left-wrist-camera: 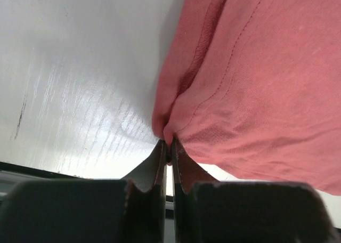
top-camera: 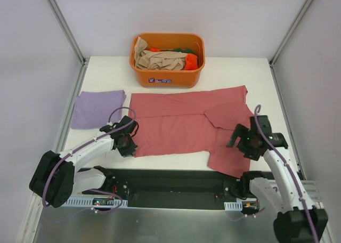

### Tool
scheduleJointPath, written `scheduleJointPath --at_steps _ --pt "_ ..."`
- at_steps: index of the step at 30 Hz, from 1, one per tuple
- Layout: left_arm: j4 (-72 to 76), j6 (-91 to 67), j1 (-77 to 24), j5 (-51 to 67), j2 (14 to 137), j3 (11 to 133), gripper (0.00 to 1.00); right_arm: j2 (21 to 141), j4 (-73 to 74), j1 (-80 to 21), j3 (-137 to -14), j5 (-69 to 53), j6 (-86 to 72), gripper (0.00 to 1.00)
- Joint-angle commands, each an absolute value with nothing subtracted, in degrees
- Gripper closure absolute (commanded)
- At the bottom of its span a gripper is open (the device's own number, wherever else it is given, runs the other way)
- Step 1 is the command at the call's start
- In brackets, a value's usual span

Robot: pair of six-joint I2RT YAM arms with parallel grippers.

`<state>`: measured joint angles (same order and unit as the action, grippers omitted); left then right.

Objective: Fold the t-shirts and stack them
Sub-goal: Grap the side of the flattened tshirt closest away from the robot with both arms

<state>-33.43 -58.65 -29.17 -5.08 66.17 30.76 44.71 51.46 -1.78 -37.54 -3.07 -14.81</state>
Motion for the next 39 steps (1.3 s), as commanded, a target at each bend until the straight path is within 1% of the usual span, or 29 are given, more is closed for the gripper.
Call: scheduleJointPath --at_steps 1,3,5,7,10,13,16,19,21,23,25,26,31,34,37,39 --pt "-32.2 -57.1 -29.1 -11.1 66.2 30.4 1.00 50.7 56.2 -16.4 -38.6 2.9 -23.7 0.06" --pt "-32.1 -56.7 -28.8 -14.3 65.7 31.1 1.00 53.3 54.9 -20.7 -38.1 1.9 -25.6 0.07" --pt "-32.1 -55.0 -27.3 -17.0 66.8 32.0 1.00 55.0 52.9 -22.6 -37.1 0.6 -26.3 0.09" --pt "-32.0 -53.4 -24.2 -17.4 68.5 33.0 1.00 56.5 51.7 -25.5 -37.1 -2.1 -25.4 0.11" --pt "-32.0 -51.9 -20.9 -18.6 70.9 35.1 1.00 59.5 52.1 -32.1 -38.5 -1.8 -23.6 0.15" --pt "-31.5 -51.0 -20.5 -18.5 72.3 37.3 1.00 63.5 55.5 -38.4 -40.0 -0.4 -24.7 0.19" --pt "-30.8 -50.5 -20.5 -17.1 72.9 38.0 1.00 65.1 55.8 -42.5 -39.3 -0.4 -25.7 0.23" --pt "-30.4 -50.4 -20.6 -16.5 73.0 37.7 1.00 66.1 55.6 -44.7 -39.0 -0.4 -25.8 0.31" --pt "-30.3 -50.3 -20.6 -16.3 73.1 37.5 1.00 66.8 55.4 -46.7 -39.5 1.8 -25.8 0.35" --pt "-30.3 -50.2 -20.5 -16.2 73.0 37.4 1.00 67.8 54.7 -48.3 -39.8 1.6 -25.8 0.39" --pt "-30.1 -50.3 -20.5 -16.3 73.0 37.4 1.00 69.4 53.4 -49.4 -39.6 0.6 -25.8 0.45" --pt "-30.2 -50.3 -20.6 -16.1 73.3 37.4 1.00 70.4 53.0 -49.9 -39.6 0.6 -26.0 0.46" --pt "-30.1 -50.6 -20.6 -15.6 73.5 37.4 1.00 73.7 50.5 -52.5 -39.0 0.6 -27.6 0.46" --pt "-30.1 -50.4 -20.5 -15.4 73.6 37.3 1.00 74.8 46.2 -53.1 -37.5 -2.5 -28.7 0.47" --pt "-29.9 -50.4 -20.5 -15.1 73.9 37.4 1.00 77.4 43.9 -53.8 -36.7 -1.9 -30.4 0.50" --pt "-29.8 -50.4 -20.6 -14.9 74.3 37.4 1.00 78.7 43.8 -53.9 -36.5 -0.4 -31.8 0.54"
